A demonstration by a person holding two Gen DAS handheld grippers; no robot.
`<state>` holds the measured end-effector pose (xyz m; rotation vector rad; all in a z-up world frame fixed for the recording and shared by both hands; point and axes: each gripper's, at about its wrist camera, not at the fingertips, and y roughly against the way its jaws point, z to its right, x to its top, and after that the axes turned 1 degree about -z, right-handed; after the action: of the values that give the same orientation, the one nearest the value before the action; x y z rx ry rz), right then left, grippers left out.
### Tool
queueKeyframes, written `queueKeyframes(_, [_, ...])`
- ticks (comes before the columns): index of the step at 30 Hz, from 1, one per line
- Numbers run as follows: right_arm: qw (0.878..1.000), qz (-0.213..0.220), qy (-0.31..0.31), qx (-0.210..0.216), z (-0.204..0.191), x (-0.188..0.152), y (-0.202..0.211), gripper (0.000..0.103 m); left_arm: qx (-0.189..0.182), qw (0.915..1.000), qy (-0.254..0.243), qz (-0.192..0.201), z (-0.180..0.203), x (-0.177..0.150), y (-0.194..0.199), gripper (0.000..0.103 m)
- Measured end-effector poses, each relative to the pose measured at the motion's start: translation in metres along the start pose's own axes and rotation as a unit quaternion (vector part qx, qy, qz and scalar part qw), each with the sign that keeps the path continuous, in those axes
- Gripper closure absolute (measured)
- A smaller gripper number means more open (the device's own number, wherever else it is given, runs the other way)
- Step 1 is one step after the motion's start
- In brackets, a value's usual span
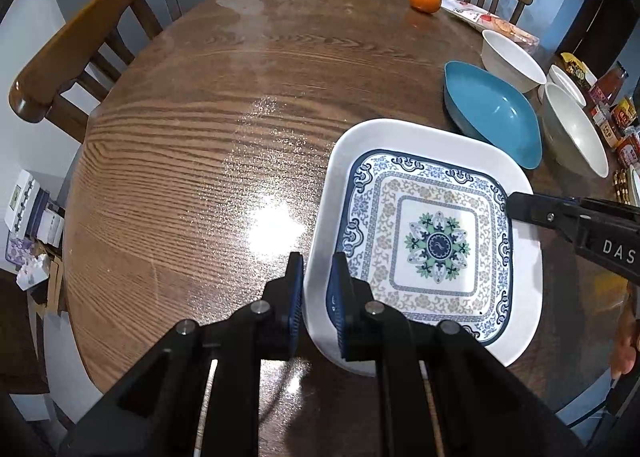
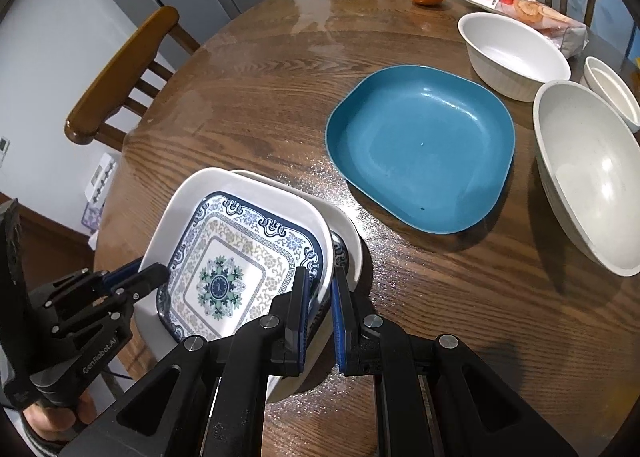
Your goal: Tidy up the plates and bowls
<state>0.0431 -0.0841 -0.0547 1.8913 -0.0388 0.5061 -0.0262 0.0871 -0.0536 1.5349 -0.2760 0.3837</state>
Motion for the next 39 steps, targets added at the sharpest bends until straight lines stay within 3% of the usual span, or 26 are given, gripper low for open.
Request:
queueKeyframes(22, [0.998,0.014,0.013,-0.052,-0.002,0.002,-0.003,0.091,0.007,0.9998,-0.016,-0.007,0.006,0.003,-0.006,0.09])
queueKeyframes(32, [0.999,0.014,0.008,-0.049,0.003,0.002,-0.001,0.091,0.011,0.9998,-0.017,0.001,0.006,0.007,-0.002,0.089])
queueKeyframes(34, [0.999,0.016,0.002,-0.044,0.004,0.002,0.001,0.091,0.011,0.9998,-0.014,0.003,0.004,0.007,0.0,0.085])
queueKeyframes(36, [0.999,0.024,-0.008,-0.038,0.007,0.002,0.008,0.091,0.011,0.9999,-0.01,0.006,0.002,0.008,0.003,0.061])
queueKeyframes(38, [0.999,0.041,-0.022,-0.02,0.014,-0.001,0.018,0.091,0.008,0.9999,-0.004,0.011,-0.002,0.009,0.007,0.046])
queueKeyframes(39, [0.998,0.047,-0.031,-0.01,0.017,-0.001,0.023,0.091,0.007,0.9999,-0.001,0.015,-0.004,0.01,0.009,0.045])
